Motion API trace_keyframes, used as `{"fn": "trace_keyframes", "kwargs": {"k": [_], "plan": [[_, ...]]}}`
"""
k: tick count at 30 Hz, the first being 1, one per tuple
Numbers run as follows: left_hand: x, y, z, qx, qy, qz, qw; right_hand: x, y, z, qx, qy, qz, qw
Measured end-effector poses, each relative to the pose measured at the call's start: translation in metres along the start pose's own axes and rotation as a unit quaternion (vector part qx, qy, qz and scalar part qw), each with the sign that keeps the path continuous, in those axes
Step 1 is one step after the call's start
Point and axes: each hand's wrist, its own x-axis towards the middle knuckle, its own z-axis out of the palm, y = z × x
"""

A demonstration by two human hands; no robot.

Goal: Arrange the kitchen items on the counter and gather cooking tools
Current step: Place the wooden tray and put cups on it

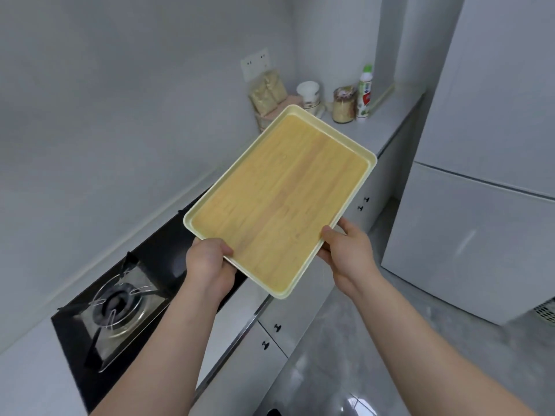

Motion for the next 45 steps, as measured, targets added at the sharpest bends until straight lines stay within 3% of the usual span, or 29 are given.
{"fn": "trace_keyframes", "kwargs": {"k": [11, 16, 24, 28, 38, 40, 41, 42, 43, 44, 45], "plan": [[0.085, -0.022, 0.119, 0.001, -0.008, -0.031, 0.999, 0.115, -0.054, -0.031, -0.018, 0.044, 0.002, 0.999], [0.163, -0.018, 0.187, 0.012, -0.004, -0.068, 0.998, 0.210, -0.086, -0.023, -0.088, 0.054, -0.003, 0.995], [0.262, -0.012, 0.261, 0.094, 0.012, -0.112, 0.989, 0.328, -0.105, -0.008, -0.140, 0.102, 0.075, 0.982], [0.293, -0.016, 0.284, 0.084, -0.038, -0.147, 0.985, 0.370, -0.118, -0.003, -0.094, 0.138, 0.123, 0.978], [0.392, -0.035, 0.327, 0.331, 0.027, -0.013, 0.943, 0.499, -0.110, 0.030, -0.058, 0.152, 0.187, 0.969], [0.414, -0.038, 0.336, 0.341, 0.047, -0.009, 0.939, 0.525, -0.113, 0.037, -0.196, 0.114, 0.176, 0.958], [0.422, -0.041, 0.340, 0.342, 0.051, -0.018, 0.938, 0.532, -0.121, 0.042, -0.246, 0.096, 0.212, 0.941], [0.430, -0.044, 0.343, 0.348, 0.052, -0.025, 0.936, 0.536, -0.121, 0.042, -0.379, 0.074, 0.194, 0.902], [0.441, -0.048, 0.348, 0.353, 0.052, -0.034, 0.934, 0.551, -0.121, 0.041, -0.446, 0.075, 0.170, 0.876], [0.448, -0.051, 0.353, 0.355, 0.048, -0.039, 0.933, 0.566, -0.116, 0.038, -0.402, 0.083, 0.172, 0.896], [0.455, -0.053, 0.358, 0.354, 0.042, -0.046, 0.933, 0.581, -0.116, 0.037, -0.280, 0.090, 0.211, 0.932]]}}
